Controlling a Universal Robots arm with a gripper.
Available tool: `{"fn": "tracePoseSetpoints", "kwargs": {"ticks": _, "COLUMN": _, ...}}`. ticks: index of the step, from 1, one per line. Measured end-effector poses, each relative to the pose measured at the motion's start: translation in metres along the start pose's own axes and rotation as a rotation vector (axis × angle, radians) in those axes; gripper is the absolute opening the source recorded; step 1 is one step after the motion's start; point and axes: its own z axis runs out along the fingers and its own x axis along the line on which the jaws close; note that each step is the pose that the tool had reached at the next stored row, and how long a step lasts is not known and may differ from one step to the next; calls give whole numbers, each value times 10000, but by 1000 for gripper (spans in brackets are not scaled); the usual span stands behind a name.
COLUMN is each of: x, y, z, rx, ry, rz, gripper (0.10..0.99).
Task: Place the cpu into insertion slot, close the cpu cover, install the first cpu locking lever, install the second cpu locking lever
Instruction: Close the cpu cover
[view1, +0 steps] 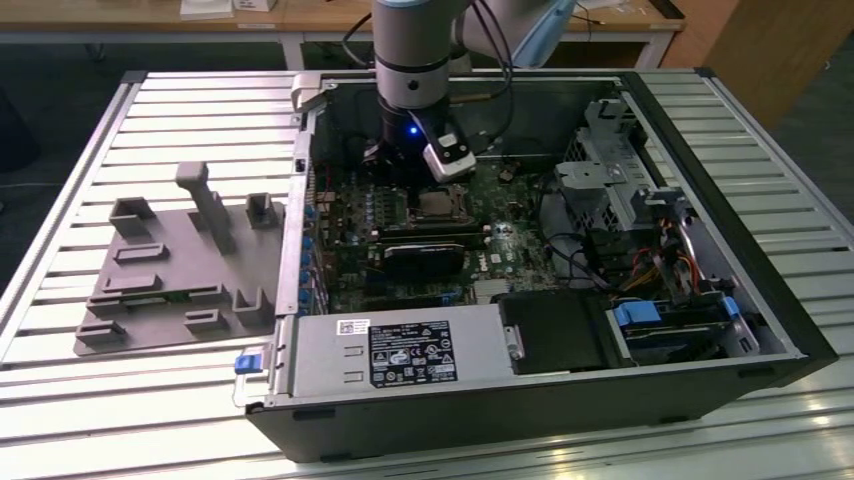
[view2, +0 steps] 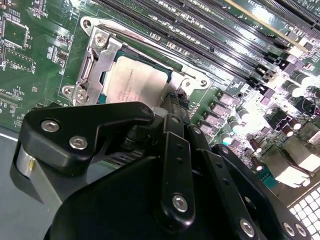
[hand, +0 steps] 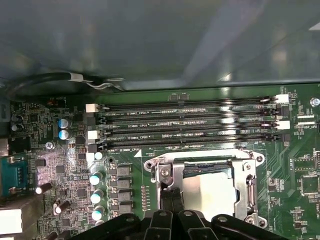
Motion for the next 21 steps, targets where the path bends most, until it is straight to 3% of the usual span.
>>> {"fn": "tracePoseSetpoints", "kwargs": {"ticks": 10, "x": -50, "y": 5, "z": -4, "rx": -162, "ry": 9, "rz": 4, "gripper": 102}}
{"fn": "tracePoseSetpoints", "kwargs": {"ticks": 15, "x": -54, "y": 5, "z": -42, "rx": -263, "ry": 19, "rz": 8, "gripper": 102}}
{"fn": "tracePoseSetpoints", "kwargs": {"ticks": 17, "x": -54, "y": 5, "z": -45, "rx": -379, "ry": 29, "rz": 11, "gripper": 102}}
{"fn": "tracePoseSetpoints", "kwargs": {"ticks": 20, "x": -54, "y": -4, "z": -45, "rx": -749, "ry": 58, "rz": 25, "gripper": 102}}
{"fn": "tracePoseSetpoints", "kwargs": {"ticks": 21, "x": -54, "y": -7, "z": -44, "rx": -768, "ry": 60, "rz": 25, "gripper": 102}}
